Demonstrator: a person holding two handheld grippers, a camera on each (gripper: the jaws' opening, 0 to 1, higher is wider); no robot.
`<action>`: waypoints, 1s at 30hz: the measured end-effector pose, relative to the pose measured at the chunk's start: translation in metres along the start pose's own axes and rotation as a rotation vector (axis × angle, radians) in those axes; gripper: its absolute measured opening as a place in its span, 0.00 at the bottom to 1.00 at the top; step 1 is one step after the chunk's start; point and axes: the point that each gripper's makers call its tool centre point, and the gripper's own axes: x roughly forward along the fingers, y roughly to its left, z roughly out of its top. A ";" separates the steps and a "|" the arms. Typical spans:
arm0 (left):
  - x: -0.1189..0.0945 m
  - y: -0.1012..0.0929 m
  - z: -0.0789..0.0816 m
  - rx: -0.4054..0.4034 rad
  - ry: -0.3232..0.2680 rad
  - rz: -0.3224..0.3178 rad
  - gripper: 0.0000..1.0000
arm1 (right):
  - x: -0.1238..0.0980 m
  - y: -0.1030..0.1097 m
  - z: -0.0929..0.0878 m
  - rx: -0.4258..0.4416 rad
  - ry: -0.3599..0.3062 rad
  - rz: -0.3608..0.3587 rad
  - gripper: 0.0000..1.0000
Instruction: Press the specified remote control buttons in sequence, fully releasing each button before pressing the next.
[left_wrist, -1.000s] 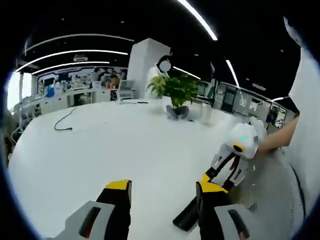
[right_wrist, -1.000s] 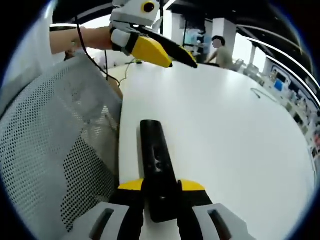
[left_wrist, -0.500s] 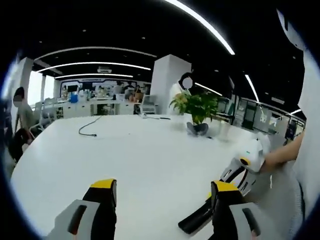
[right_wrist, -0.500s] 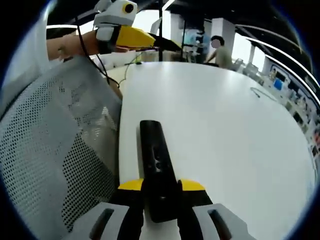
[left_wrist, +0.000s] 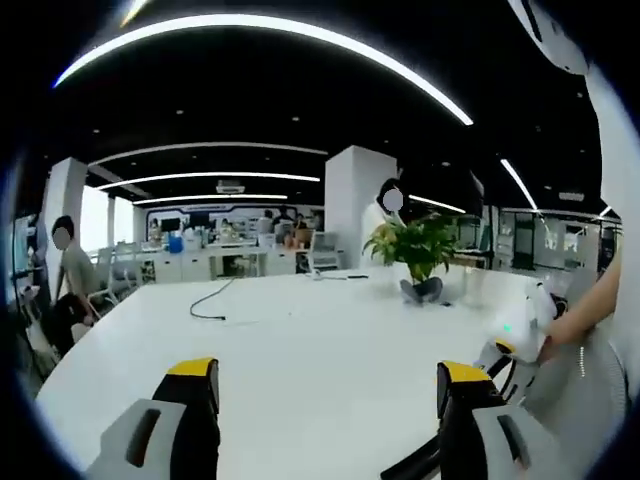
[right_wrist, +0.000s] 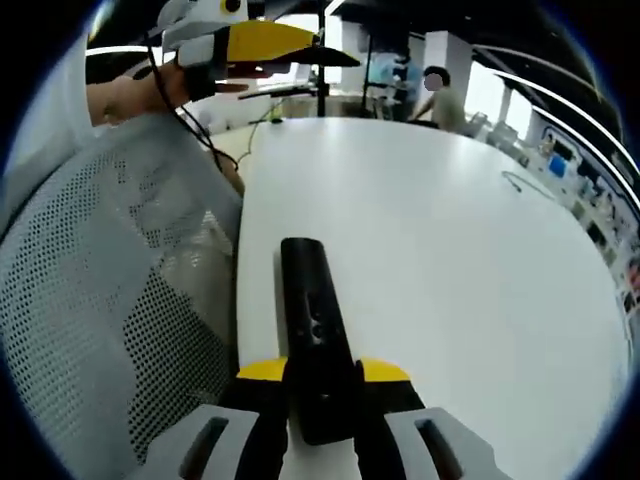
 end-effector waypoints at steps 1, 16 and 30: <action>0.000 0.001 0.002 0.008 -0.006 0.007 0.94 | 0.000 0.000 0.000 -0.002 0.014 -0.004 0.21; -0.001 -0.001 0.006 0.042 -0.019 0.018 0.95 | -0.008 -0.015 -0.011 -0.012 0.093 -0.006 0.20; 0.000 -0.008 0.008 0.067 -0.013 0.004 0.95 | -0.011 -0.046 -0.015 0.008 0.104 -0.016 0.20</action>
